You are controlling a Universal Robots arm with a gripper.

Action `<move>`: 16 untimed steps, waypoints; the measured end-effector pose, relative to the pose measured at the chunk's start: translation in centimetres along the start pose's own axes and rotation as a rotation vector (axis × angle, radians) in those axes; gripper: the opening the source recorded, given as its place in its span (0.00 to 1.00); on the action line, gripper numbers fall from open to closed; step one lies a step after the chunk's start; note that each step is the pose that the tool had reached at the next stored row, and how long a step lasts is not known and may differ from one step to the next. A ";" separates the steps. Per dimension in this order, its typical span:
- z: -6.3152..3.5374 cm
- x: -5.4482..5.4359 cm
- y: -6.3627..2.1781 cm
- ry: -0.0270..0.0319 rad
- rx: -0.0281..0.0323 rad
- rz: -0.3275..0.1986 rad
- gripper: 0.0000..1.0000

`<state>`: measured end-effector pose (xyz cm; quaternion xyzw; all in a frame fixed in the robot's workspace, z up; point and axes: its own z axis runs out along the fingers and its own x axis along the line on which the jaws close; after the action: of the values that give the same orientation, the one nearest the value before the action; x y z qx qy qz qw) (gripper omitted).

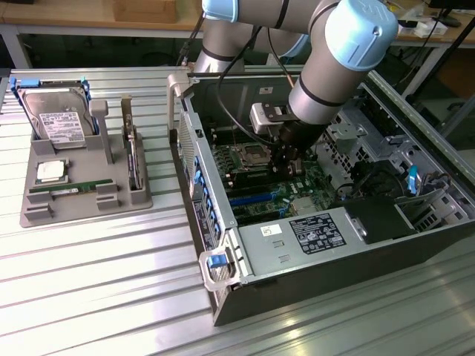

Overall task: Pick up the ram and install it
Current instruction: 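Insert the ram into the slot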

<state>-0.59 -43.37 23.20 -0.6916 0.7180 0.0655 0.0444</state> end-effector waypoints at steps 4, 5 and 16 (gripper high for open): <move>0.00 0.0 0.00 0.0001 0.0000 0.000 0.13; -0.01 0.0 0.00 0.0001 0.0000 0.000 0.13; -0.91 -0.1 0.08 -0.0143 -0.0018 -0.007 0.13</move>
<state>-0.65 -43.37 24.13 -0.6936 0.7152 0.0710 0.0492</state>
